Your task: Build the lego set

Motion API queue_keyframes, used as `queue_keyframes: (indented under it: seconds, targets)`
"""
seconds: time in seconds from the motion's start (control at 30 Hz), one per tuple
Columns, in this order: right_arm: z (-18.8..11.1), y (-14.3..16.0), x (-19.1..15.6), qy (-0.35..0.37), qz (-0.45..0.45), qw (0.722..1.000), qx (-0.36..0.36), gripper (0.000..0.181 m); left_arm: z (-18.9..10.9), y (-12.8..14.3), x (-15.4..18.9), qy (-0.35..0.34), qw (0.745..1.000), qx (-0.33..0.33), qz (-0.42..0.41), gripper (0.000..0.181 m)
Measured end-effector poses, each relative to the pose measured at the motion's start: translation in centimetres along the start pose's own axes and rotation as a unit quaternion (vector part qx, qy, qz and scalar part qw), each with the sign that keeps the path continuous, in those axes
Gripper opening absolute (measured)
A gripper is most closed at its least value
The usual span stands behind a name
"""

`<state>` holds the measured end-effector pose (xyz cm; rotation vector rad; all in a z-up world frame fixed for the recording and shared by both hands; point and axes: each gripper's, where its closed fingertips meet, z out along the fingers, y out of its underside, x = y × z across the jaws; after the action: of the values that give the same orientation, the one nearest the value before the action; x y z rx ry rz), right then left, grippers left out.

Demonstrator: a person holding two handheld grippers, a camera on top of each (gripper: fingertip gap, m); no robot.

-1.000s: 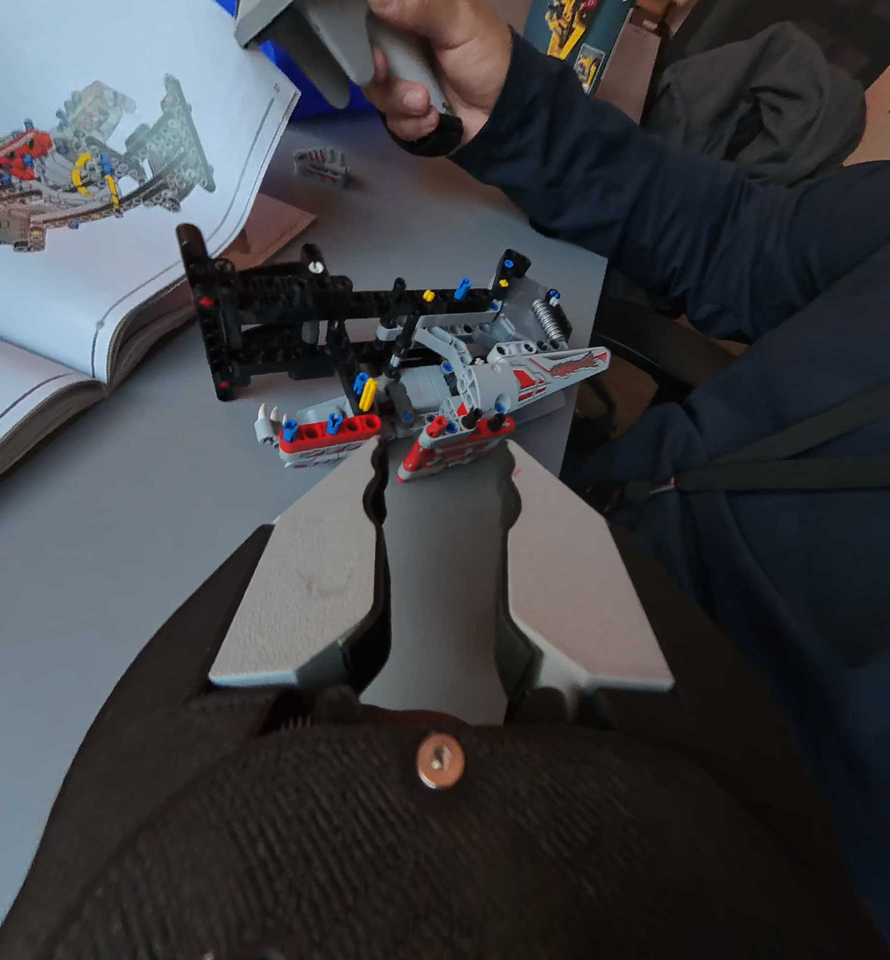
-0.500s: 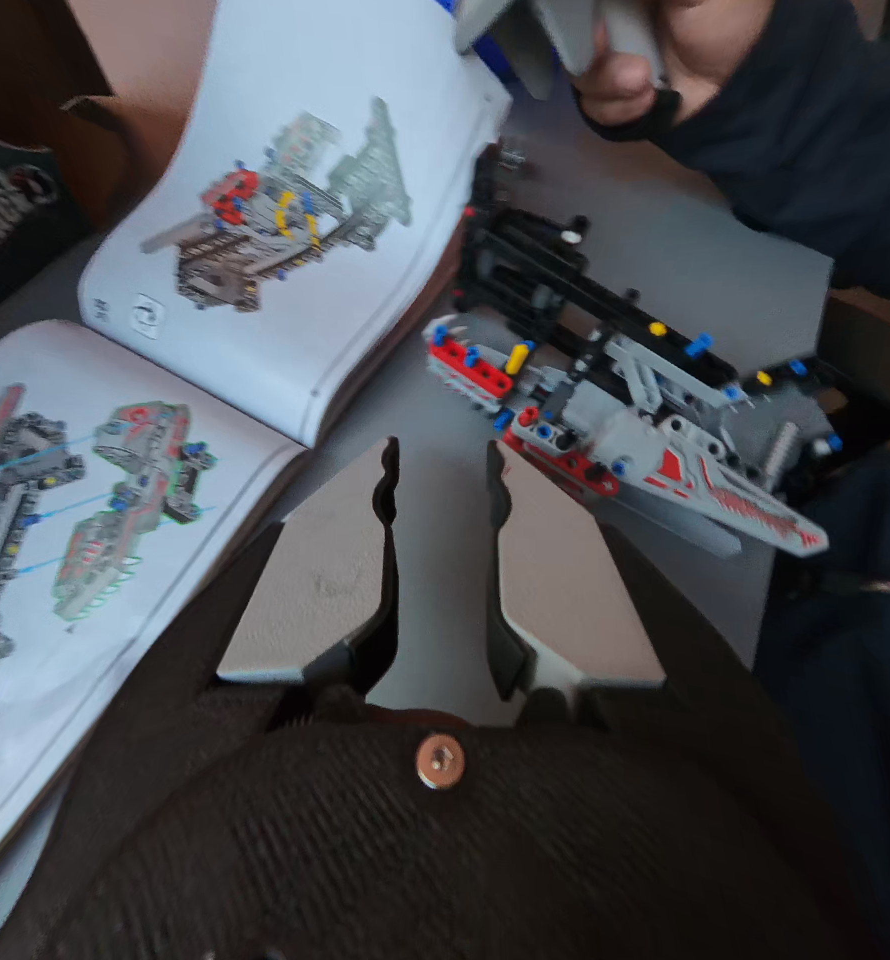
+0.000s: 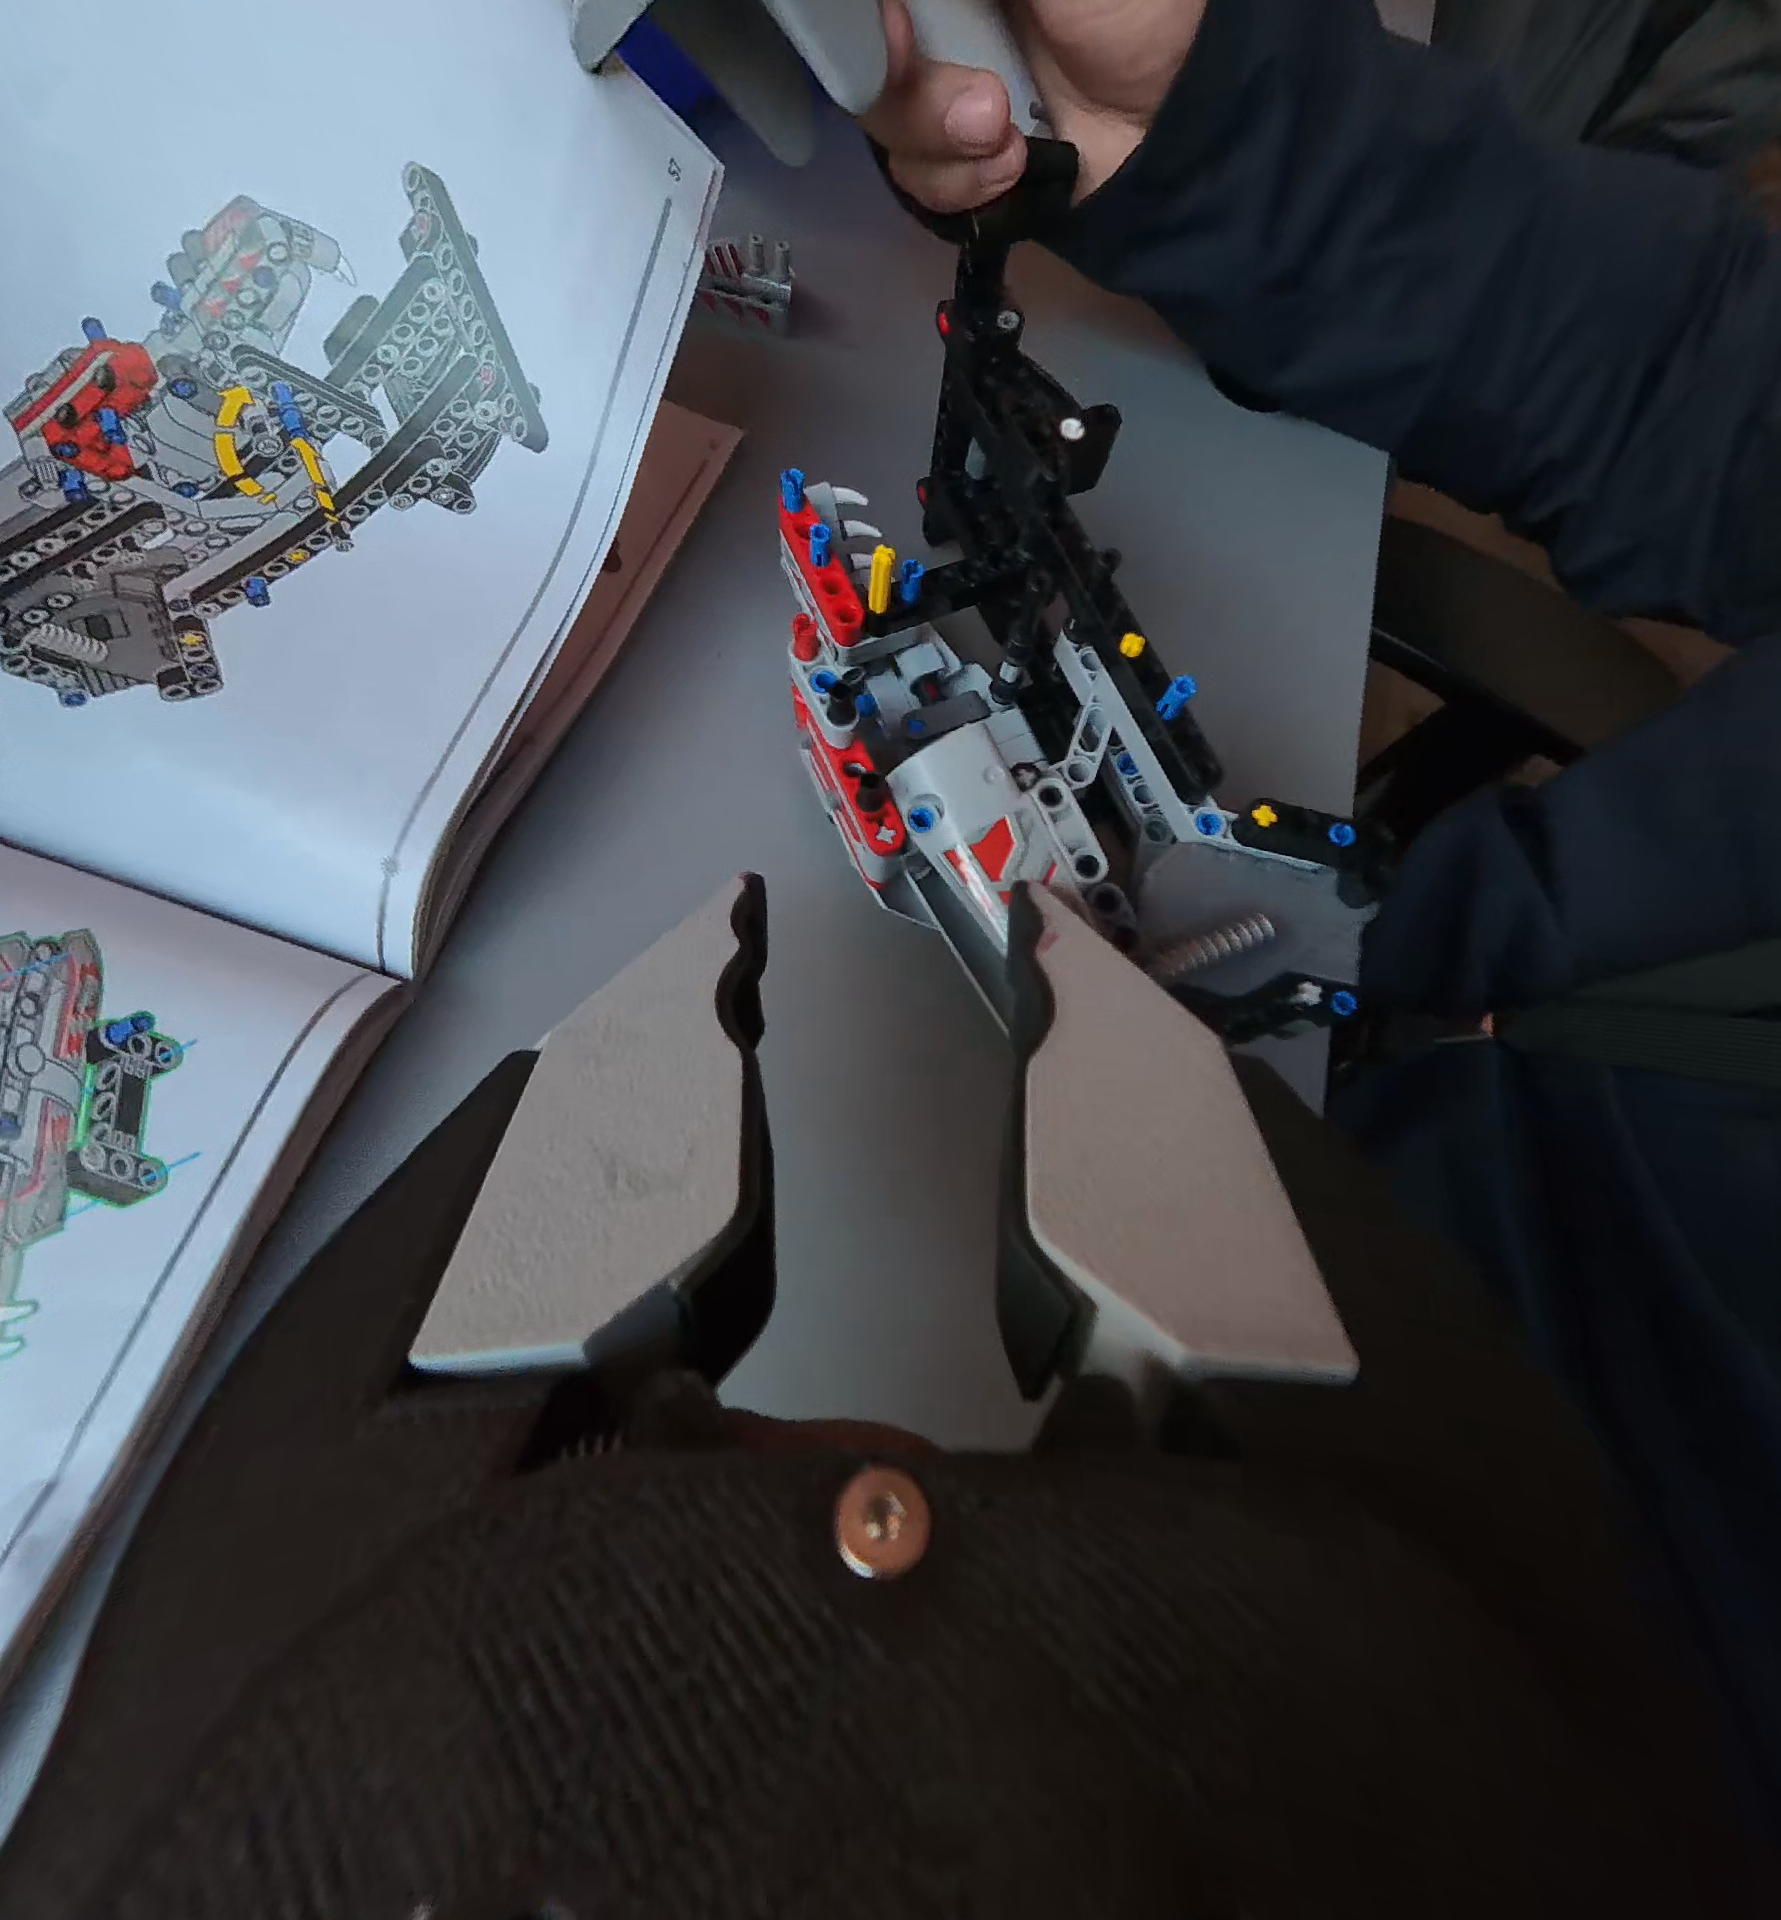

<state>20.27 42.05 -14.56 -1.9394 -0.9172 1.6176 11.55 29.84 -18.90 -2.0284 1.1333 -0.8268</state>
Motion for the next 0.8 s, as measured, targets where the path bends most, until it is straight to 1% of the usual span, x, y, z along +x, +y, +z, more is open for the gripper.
queue_keyframes:
  seconds: [0.1, 0.17, 0.27, 0.4, 0.5, 0.63, 0.7, 0.8]
  targets:
    - [-0.1, -0.1, -0.1, -0.001, 0.0, 1.0, 0.004, 0.0, -0.2, -0.6, -1.1, -0.008, 1.0, -0.004, 0.013, 0.045]
    - [-0.2, -0.1, -0.1, -0.002, 0.0, 1.0, 0.004, 0.0, -0.7, -1.2, -1.4, 0.002, 1.0, 0.007, 0.011, 0.045]
    - [-0.1, -0.1, 0.0, -0.003, 0.001, 1.0, 0.002, 0.0, -1.0, -1.7, 0.6, 0.063, 0.998, 0.017, 0.003, 0.051]
    - [-0.1, -0.1, -0.2, -0.011, 0.004, 1.0, 0.003, 0.0, -0.2, -1.4, 1.4, 0.068, 0.997, -0.001, 0.031, 0.053]
    - [-0.1, 0.0, -0.3, -0.014, 0.007, 1.0, 0.001, 0.0, 0.4, -1.3, 1.4, 0.074, 0.997, -0.004, 0.023, 0.052]
    - [0.0, 0.0, -0.3, -0.019, 0.013, 1.0, 0.0, 0.0, 0.3, -0.7, -0.5, 0.046, 0.998, -0.014, 0.031, 0.05]
    - [0.0, 0.1, -0.1, -0.021, 0.018, 1.0, 0.001, 0.0, -0.8, -1.7, -2.5, 0.016, 1.0, 0.009, 0.019, 0.049]
    - [0.0, 0.0, 0.1, -0.023, 0.026, 0.999, 0.004, 0.0, -2.7, -3.5, -7.5, -0.097, 0.994, 0.033, 0.033, 0.046]
